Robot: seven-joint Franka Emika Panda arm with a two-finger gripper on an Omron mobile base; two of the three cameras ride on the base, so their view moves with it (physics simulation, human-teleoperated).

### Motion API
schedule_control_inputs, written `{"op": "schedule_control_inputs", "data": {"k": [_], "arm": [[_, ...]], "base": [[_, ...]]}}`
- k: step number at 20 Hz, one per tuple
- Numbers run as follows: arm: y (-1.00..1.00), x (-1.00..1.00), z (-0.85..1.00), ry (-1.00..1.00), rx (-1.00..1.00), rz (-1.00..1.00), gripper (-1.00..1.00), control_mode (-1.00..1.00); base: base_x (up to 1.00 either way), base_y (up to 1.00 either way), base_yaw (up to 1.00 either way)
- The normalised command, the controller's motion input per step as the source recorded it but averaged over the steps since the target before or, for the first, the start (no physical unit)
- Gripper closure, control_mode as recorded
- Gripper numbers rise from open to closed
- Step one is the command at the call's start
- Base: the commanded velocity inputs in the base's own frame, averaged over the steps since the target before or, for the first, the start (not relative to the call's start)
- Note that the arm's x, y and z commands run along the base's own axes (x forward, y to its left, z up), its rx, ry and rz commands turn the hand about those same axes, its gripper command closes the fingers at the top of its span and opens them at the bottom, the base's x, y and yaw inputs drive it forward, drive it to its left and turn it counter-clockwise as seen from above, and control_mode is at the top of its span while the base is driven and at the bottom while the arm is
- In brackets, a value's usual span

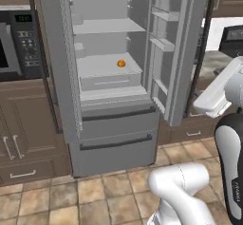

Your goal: Retrieve the kiwi and orange from the fridge and place them into the bowl on the dining table.

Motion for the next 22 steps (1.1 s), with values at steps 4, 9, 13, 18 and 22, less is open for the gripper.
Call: {"op": "schedule_control_inputs", "data": {"k": [4,9,13,18,22], "arm": [[0.00,0.00,0.00,0.00,0.00,0.00,-1.00,1.00],[0.00,0.00,0.00,0.00,0.00,0.00,-1.00,1.00],[0.00,0.00,0.00,0.00,0.00,0.00,-1.00,1.00],[0.00,0.00,0.00,0.00,0.00,0.00,-1.00,1.00],[0.00,0.00,0.00,0.00,0.00,0.00,-1.00,1.00]], "base": [[0.69,0.49,-0.08],[0.66,0.38,-0.08],[0.68,0.16,-0.05],[0.64,0.05,-0.05],[0.59,0.04,-0.06]]}}
